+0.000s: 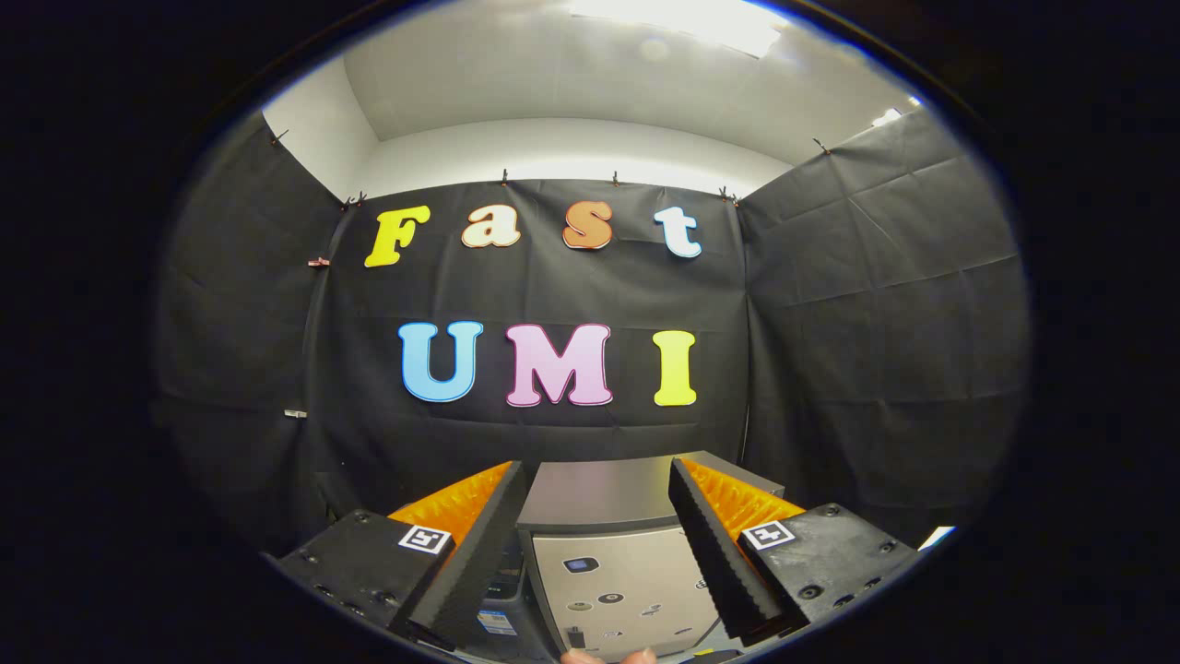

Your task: Put the clothes into the washing machine and then close the washing machine lid.

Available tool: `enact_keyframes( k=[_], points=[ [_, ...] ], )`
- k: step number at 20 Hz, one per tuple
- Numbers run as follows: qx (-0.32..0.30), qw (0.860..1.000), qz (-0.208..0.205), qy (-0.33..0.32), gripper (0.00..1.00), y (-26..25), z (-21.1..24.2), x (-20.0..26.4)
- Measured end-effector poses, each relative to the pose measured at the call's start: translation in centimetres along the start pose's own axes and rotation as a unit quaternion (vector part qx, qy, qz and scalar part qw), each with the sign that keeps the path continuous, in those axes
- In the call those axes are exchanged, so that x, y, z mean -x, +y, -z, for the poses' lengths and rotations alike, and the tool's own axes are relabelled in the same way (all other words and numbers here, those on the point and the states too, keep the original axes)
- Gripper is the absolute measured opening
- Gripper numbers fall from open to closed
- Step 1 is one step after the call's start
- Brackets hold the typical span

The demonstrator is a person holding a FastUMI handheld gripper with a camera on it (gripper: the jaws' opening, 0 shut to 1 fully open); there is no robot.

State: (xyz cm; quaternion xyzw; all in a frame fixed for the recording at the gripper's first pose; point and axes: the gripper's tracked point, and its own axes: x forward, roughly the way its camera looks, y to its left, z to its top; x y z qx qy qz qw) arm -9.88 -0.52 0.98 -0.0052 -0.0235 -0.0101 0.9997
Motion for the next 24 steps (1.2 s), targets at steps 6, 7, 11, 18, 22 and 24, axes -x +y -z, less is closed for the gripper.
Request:
enact_keyframes(
  k=[6, 7, 11, 18, 22, 24],
  points=[
    [0.004, 1.000, -0.002, 0.000, 0.99, 0.2, -0.4, -0.1],
    [0.006, 1.000, -0.001, -0.001, 0.99, 0.1, -0.4, -0.1],
    [0.013, 1.000, 0.008, -0.001, 0.99, -0.2, -0.8, -0.4],
    [0.035, 0.999, 0.031, 0.004, 0.99, -2.5, -0.6, -0.2],
    [0.019, 0.999, 0.037, 0.016, 0.99, -3.8, 0.0, -0.1],
    [0.019, 0.999, 0.043, 0.019, 0.99, -4.7, 0.2, 0.0]
  ],
)
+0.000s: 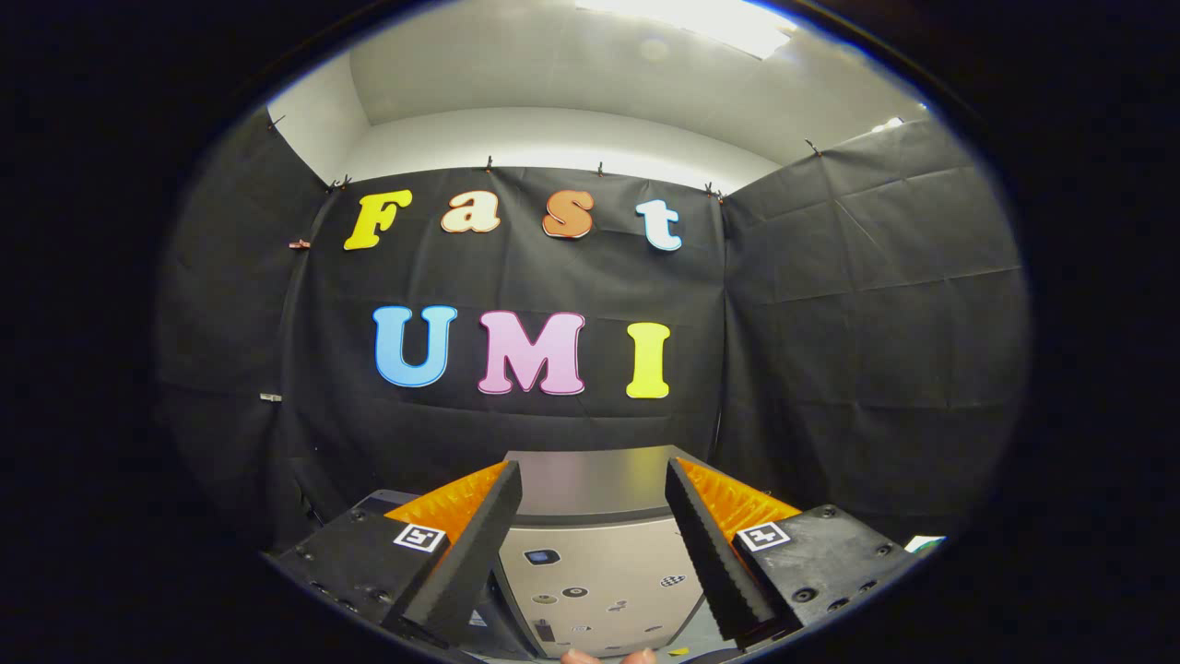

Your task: Put the clothes into the washing machine and then close the washing machine lid.

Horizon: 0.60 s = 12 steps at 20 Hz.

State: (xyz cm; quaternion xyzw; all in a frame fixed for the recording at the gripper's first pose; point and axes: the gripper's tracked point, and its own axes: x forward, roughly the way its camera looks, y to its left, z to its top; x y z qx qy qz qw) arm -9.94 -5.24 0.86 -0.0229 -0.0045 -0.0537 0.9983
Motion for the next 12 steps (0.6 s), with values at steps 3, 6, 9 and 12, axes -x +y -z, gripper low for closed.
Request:
enact_keyframes(
  k=[3, 6, 9, 12],
  points=[
    [-0.005, 1.000, 0.009, 0.000, 0.99, -1.1, 0.0, 0.1],
    [-0.016, 1.000, 0.012, 0.001, 0.99, -1.5, -0.1, 0.2],
    [-0.023, 1.000, 0.010, 0.003, 0.99, -1.6, 0.2, 0.2],
    [-0.023, 1.000, 0.007, 0.007, 0.99, -1.5, 0.5, 0.4]
  ],
)
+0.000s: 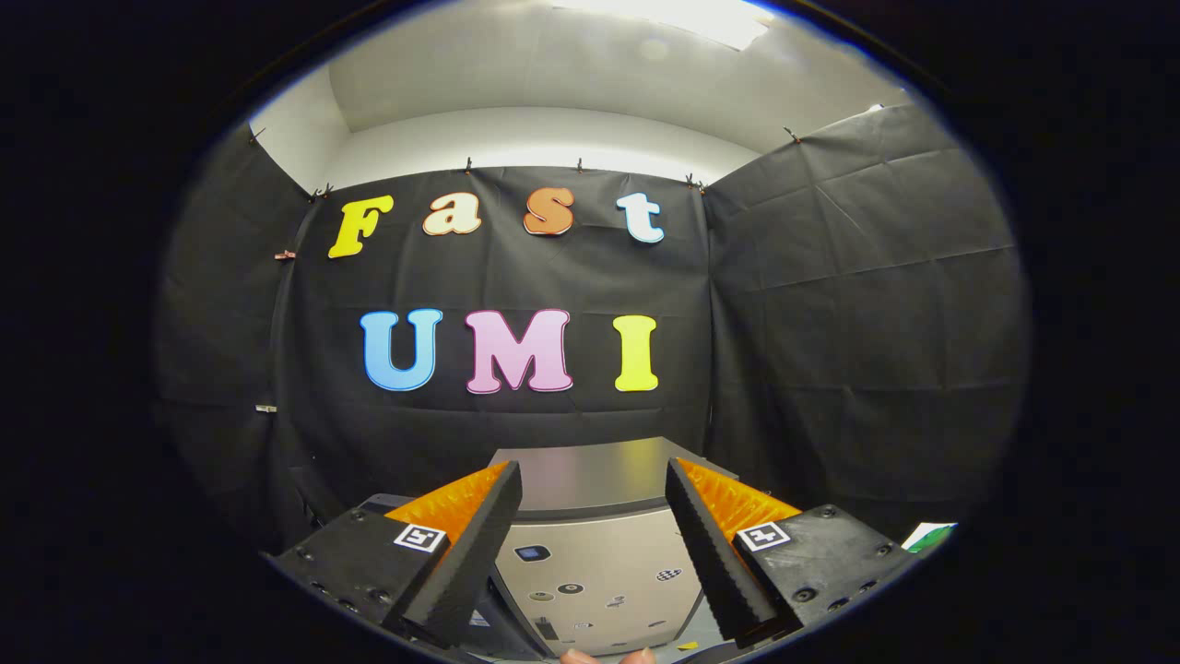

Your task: Put the clothes into the washing machine and then close the washing machine lid.

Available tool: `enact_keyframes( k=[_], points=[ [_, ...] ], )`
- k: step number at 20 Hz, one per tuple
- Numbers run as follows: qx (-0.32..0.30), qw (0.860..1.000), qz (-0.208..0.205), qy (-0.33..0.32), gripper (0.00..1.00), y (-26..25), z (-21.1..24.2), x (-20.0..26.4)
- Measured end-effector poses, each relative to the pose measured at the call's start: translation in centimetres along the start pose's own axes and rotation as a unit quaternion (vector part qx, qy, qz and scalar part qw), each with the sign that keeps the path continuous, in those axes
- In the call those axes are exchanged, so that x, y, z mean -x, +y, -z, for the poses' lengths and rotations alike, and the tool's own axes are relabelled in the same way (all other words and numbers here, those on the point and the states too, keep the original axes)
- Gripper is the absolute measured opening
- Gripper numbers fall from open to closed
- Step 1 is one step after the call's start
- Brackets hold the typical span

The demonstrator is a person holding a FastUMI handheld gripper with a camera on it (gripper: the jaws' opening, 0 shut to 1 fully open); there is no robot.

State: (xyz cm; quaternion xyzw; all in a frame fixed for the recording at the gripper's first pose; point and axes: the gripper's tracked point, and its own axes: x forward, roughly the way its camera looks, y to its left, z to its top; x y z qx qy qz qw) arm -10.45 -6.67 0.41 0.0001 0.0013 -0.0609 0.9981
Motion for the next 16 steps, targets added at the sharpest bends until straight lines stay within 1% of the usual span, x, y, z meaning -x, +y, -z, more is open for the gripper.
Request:
enact_keyframes(
  k=[11, 16],
  points=[
    [0.003, 1.000, -0.005, 0.003, 0.99, 0.5, 0.1, 0.1],
    [-0.005, 1.000, -0.022, -0.002, 0.99, 2.4, -0.3, 0.7]
  ],
)
